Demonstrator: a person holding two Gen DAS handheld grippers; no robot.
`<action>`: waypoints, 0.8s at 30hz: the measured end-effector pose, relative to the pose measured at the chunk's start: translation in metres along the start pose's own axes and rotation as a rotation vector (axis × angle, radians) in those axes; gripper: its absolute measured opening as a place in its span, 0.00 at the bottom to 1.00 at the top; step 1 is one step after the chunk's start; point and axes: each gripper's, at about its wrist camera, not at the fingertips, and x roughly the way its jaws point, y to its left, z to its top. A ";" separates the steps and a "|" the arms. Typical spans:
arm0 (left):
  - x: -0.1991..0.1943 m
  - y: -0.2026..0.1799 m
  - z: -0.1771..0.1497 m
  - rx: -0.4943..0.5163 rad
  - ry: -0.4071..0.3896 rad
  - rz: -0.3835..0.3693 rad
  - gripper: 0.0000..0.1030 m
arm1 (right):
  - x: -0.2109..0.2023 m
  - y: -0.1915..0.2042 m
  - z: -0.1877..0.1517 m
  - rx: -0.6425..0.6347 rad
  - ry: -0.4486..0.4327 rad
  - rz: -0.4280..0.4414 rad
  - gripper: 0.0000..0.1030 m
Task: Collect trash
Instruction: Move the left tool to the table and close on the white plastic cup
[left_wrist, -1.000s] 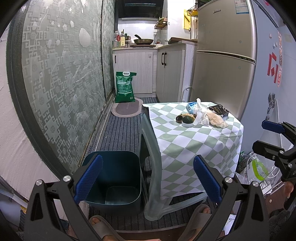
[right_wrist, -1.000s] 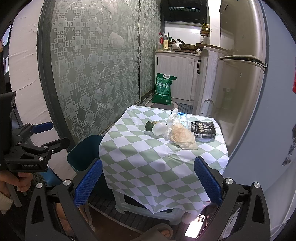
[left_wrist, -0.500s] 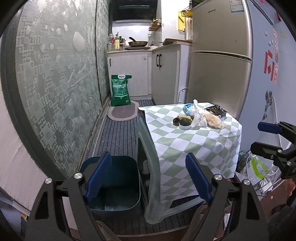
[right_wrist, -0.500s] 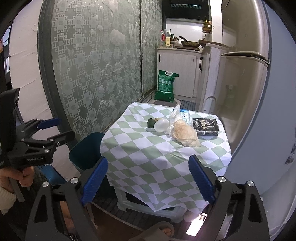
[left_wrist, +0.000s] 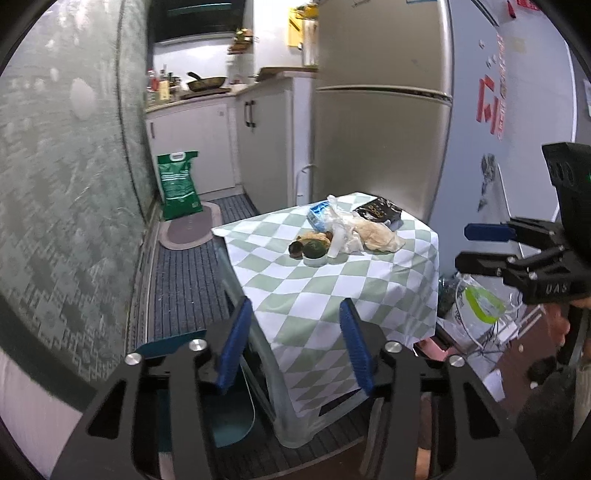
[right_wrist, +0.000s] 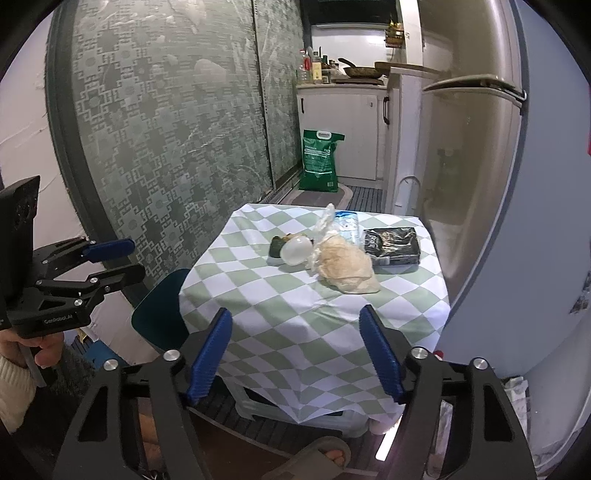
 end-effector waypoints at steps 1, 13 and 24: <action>0.003 0.000 0.002 0.010 0.003 -0.004 0.50 | 0.002 -0.002 0.001 0.003 0.005 -0.001 0.66; 0.048 -0.011 0.037 0.113 0.061 -0.114 0.39 | 0.019 -0.027 0.016 0.000 0.051 0.004 0.57; 0.093 -0.026 0.058 0.185 0.107 -0.174 0.32 | 0.050 -0.048 0.035 -0.050 0.116 0.019 0.43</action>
